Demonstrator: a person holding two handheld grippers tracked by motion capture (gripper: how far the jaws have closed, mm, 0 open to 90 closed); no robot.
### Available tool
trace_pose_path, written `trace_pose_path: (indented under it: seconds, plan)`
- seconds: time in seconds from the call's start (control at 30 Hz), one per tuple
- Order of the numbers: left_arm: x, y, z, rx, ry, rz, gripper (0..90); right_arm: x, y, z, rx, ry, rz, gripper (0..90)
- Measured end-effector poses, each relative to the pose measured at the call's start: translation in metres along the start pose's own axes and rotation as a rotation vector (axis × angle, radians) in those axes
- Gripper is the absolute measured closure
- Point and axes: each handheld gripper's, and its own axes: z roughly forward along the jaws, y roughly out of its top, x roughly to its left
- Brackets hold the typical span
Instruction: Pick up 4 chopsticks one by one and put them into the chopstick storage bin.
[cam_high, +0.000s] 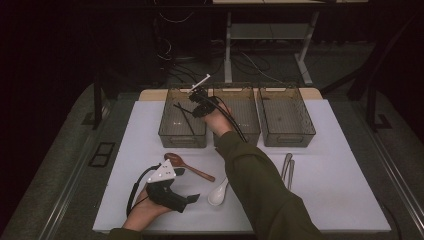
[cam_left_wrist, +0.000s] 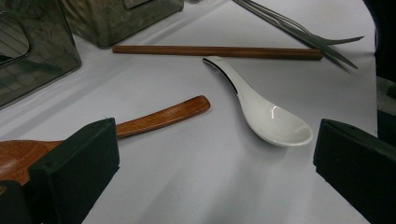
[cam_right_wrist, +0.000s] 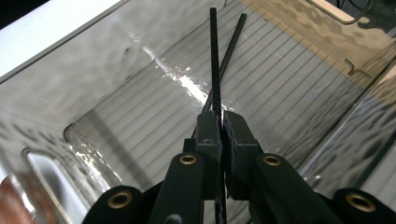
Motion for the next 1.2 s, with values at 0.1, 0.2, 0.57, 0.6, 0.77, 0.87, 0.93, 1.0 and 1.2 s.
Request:
trace_pose_path:
  seconds: [0.1,0.2,0.57,0.6,0.77,0.87,0.93,1.0,1.2]
  plan:
    - [0.0,0.0,0.0,-0.001,-0.002,-0.001,0.0,0.0,0.001,0.007,0.005,-0.006,0.013,85.3]
    - [0.0,0.0,0.0,0.0,-0.004,0.002,0.0,0.002,0.001,0.012,0.01,-0.002,0.02,84.4]
    - [0.0,0.0,0.0,0.003,-0.003,0.002,0.0,0.002,0.002,-0.005,-0.067,0.053,0.003,54.7]
    - [0.0,0.0,0.0,0.004,-0.003,0.004,0.0,0.002,0.002,-0.008,-0.075,0.064,0.004,53.1]
    - [0.001,-0.001,-0.001,0.003,0.005,0.003,0.0,-0.003,-0.008,-0.023,-0.121,0.112,-0.017,47.7]
    - [0.001,-0.001,-0.001,0.005,0.005,-0.002,0.0,-0.007,-0.016,-0.033,-0.138,0.132,-0.027,45.0]
    - [0.001,-0.001,-0.001,0.007,0.006,-0.002,0.0,-0.01,-0.022,-0.039,-0.149,0.148,-0.036,43.1]
    - [0.001,-0.001,0.0,0.006,0.004,-0.003,0.0,-0.012,-0.028,-0.046,-0.158,0.163,-0.047,41.7]
    - [0.0,-0.001,0.001,0.014,0.007,0.001,0.0,-0.017,-0.047,-0.066,-0.191,0.181,-0.066,38.9]
